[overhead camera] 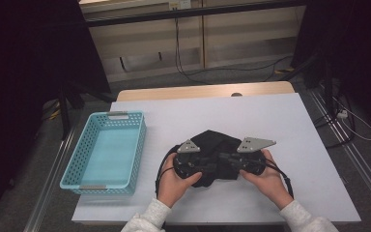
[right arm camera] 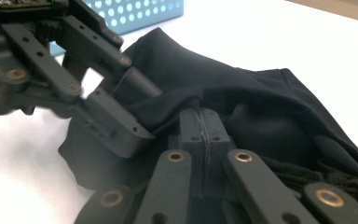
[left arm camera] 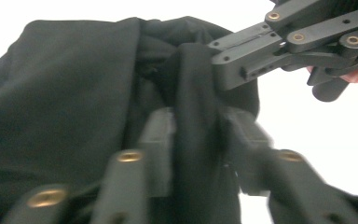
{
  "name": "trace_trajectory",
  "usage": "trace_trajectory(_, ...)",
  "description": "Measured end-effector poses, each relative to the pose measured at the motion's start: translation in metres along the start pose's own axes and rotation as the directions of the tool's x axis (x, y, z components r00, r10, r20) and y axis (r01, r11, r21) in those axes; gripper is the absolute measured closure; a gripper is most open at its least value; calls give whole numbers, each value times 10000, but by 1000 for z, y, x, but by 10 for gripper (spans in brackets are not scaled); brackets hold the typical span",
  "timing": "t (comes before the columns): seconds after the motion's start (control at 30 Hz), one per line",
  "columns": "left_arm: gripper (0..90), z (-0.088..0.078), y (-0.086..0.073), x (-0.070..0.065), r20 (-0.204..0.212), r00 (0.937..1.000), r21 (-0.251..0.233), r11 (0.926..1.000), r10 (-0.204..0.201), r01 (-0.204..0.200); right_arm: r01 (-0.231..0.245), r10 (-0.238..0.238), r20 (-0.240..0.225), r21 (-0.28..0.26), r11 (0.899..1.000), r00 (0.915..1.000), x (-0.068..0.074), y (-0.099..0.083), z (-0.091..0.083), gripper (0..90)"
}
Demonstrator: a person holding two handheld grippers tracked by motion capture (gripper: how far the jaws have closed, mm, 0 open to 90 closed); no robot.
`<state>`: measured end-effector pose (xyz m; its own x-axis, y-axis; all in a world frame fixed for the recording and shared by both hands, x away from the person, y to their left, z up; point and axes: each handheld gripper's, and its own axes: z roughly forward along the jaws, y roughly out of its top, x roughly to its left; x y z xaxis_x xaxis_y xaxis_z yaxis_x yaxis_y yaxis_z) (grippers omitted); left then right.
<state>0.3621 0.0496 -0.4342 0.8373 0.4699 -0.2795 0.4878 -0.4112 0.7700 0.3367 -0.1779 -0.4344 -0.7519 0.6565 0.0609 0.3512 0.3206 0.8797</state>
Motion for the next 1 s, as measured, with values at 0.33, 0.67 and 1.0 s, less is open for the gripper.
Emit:
trace_trajectory(0.33, 862, -35, -2, 18, -644, 9946, -221, 9965, -820, 807, -331, 356, 865, -311, 9990, 9956, -16, 6, -5, 603)
trace_trajectory(0.67, 863, -62, -10, 31, -1050, 9848, -552, 9896, -1383, 1331, 6, -109, 1977, 519, 9987, 9802, -41, 9, 1, 481)
trace_trajectory(1.0, 862, -59, -15, 27, -930, 9859, -412, 9899, -1393, 1360, 698, -932, 1570, 1483, 9865, 9832, -47, 16, 34, 470)
